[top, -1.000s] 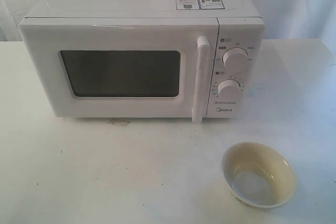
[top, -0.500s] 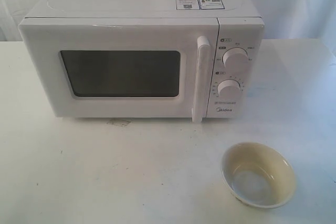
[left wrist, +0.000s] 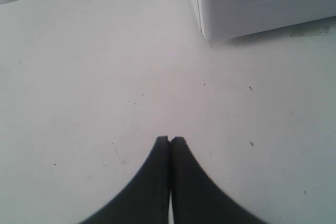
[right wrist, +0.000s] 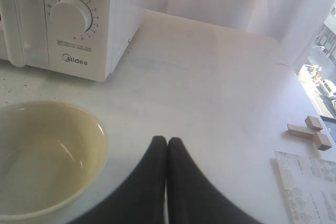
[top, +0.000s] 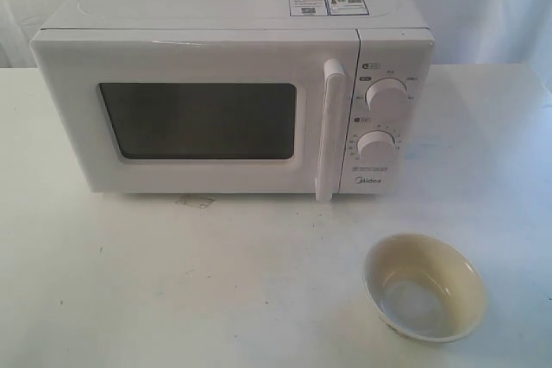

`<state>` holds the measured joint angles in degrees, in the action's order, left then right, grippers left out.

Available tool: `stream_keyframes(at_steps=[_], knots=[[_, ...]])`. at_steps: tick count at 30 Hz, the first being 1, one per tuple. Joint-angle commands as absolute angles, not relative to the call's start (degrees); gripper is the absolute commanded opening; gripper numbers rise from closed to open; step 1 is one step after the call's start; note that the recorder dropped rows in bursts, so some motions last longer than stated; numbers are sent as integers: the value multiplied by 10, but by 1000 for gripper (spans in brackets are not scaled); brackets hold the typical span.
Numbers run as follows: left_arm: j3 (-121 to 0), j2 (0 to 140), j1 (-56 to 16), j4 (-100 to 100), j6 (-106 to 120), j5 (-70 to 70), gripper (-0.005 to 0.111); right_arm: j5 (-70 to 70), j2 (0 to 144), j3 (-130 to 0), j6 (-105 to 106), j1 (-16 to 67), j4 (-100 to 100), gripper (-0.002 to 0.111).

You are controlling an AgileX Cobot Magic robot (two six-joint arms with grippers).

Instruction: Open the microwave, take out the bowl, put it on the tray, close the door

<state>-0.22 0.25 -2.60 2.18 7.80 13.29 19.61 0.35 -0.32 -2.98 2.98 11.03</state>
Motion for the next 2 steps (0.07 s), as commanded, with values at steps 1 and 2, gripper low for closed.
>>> stream_keyframes(at_steps=[1,2], knots=[[0,0,-27,24,75,133,0,196,0,0,-32,26,110,0],[0,0,-27,24,75,133,0,196,0,0,-32,26,110,0]])
